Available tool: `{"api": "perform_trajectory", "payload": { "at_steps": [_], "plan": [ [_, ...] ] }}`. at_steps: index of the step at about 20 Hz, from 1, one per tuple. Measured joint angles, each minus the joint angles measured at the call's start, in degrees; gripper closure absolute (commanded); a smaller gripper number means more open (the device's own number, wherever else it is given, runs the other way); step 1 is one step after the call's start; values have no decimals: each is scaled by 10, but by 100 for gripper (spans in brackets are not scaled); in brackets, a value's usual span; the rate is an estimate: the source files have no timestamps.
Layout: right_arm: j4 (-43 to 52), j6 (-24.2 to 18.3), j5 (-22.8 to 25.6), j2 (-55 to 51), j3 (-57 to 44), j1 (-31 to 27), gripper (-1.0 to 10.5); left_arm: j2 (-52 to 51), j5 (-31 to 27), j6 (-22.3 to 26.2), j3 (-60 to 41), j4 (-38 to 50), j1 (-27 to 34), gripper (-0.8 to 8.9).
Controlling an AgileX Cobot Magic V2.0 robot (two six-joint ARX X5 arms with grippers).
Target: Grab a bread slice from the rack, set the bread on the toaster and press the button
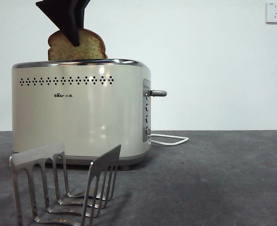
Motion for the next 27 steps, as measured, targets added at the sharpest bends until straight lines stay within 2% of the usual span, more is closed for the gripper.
{"api": "perform_trajectory", "payload": {
  "at_steps": [4, 8, 10, 14, 15, 19, 20, 23, 27],
  "plan": [
    [0, 0, 0, 0, 0, 0, 946, -10, 0, -23, 0, 12, 0, 423],
    [17, 0, 0, 4, 0, 0, 946, -70, 0, -36, 0, 14, 0, 425],
    [51, 17, -4, 16, 0, 0, 946, -107, 1, -57, 0, 14, 0, 432],
    [118, 66, -87, 59, 0, 0, 947, -167, 1, -170, 0, 3, -4, 451],
    [131, 72, -110, 69, 0, 0, 947, -177, 1, -199, 0, -4, -5, 491],
    [209, 114, -209, 125, 0, 0, 948, -219, 3, -343, 0, -34, -7, 802],
    [232, 128, -229, 143, 0, 0, 948, -228, 5, -381, 0, -41, -7, 830],
    [292, 174, -273, 197, 2, 0, 950, -248, 7, -473, 0, -63, -7, 822],
    [346, 232, -318, 273, 20, 7, 951, -261, 8, -563, 0, -104, -7, 822]
  ]
}}
